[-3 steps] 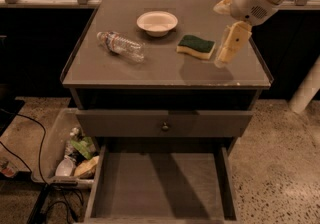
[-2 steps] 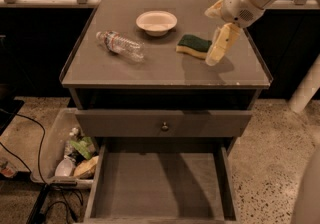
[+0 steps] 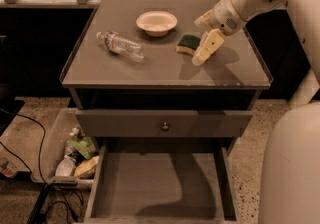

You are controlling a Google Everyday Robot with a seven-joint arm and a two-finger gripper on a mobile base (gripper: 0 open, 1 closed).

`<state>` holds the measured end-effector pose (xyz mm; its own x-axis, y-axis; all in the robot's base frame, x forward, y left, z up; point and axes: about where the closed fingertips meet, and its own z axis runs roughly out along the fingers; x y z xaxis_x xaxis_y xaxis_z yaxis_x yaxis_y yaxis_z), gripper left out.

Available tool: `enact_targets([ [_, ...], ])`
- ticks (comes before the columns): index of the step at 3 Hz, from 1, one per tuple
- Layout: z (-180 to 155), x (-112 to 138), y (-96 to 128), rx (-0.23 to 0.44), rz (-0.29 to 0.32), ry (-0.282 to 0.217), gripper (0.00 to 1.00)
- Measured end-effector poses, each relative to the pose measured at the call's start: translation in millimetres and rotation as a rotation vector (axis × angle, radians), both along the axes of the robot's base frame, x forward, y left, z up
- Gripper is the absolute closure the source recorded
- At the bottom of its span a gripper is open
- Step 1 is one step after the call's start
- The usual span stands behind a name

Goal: Place sponge into middle drawer

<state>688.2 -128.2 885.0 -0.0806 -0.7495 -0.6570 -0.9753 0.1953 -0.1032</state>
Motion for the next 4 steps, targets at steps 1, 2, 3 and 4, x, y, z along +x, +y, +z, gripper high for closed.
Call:
enact_targets([
  [1, -11.3, 13.7, -5.4, -0.012, -0.077, 0.015, 0.0],
  [2, -22.4, 25.1, -17.7, -0.063, -0.169, 0.01, 0.0],
  [3, -30.8, 32.7, -25.1, -0.104, -0.219, -0.002, 0.0],
  [4, -53.3, 43.5, -22.4, -0.116, -0.222, 0.031, 0.0],
])
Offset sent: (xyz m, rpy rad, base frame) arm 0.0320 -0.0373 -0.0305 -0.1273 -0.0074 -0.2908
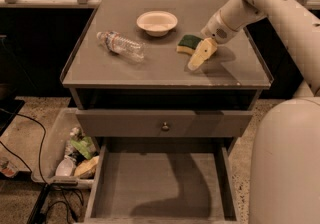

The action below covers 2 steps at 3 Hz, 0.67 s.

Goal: Place sponge into middle drawer

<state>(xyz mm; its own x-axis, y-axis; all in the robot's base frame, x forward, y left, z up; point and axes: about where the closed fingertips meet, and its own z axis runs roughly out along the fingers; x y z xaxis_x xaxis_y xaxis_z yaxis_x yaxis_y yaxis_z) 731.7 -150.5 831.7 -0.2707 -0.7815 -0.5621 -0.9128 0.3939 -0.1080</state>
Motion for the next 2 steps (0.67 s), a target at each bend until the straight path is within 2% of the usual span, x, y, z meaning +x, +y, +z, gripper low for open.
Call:
enact_targets([
  [1, -1.4, 0.7, 0.4, 0.0, 0.001, 0.003, 0.0],
  [2, -1.4, 0.7, 0.5, 0.0, 0.001, 0.003, 0.18],
])
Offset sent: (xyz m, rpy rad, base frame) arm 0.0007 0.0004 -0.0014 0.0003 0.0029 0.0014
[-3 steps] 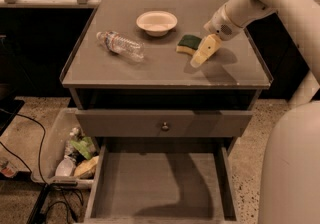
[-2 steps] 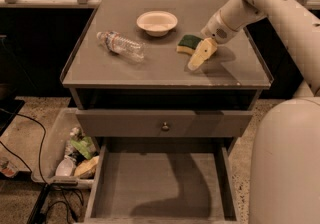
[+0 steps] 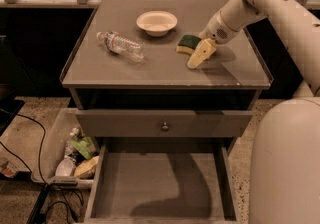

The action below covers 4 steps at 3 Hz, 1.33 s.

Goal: Place sponge into middle drawer

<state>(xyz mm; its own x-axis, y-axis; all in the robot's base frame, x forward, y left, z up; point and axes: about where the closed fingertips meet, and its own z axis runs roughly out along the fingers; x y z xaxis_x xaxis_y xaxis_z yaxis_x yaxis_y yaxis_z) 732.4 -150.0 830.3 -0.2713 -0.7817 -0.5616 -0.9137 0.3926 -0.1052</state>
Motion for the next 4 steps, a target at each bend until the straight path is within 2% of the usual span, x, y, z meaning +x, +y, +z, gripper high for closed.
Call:
enact_targets([
  [3, -0.1, 0.0, 0.1, 0.0, 0.0, 0.0, 0.89],
  [4, -0.1, 0.0, 0.1, 0.0, 0.0, 0.0, 1.0],
])
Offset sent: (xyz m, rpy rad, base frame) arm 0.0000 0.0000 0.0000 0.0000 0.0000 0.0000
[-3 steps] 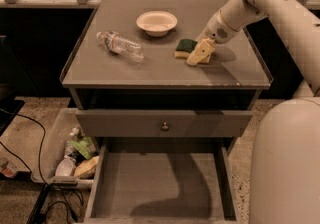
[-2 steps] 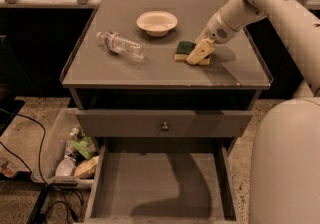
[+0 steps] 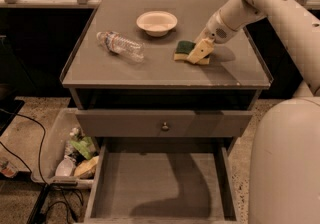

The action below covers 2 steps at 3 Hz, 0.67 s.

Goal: Place sponge into middle drawer

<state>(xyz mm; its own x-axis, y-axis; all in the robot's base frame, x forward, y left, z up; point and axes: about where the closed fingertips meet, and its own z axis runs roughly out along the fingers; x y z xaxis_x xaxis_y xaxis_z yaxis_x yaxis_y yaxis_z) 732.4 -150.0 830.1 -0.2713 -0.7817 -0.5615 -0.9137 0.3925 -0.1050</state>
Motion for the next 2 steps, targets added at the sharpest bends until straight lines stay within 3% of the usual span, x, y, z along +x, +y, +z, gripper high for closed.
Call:
enact_targets([
  [1, 2.5, -12.4, -6.5, -0.018, -0.011, 0.02, 1.0],
  [2, 16.9, -41.7, -19.0, -0.048, -0.023, 0.018, 1.0],
])
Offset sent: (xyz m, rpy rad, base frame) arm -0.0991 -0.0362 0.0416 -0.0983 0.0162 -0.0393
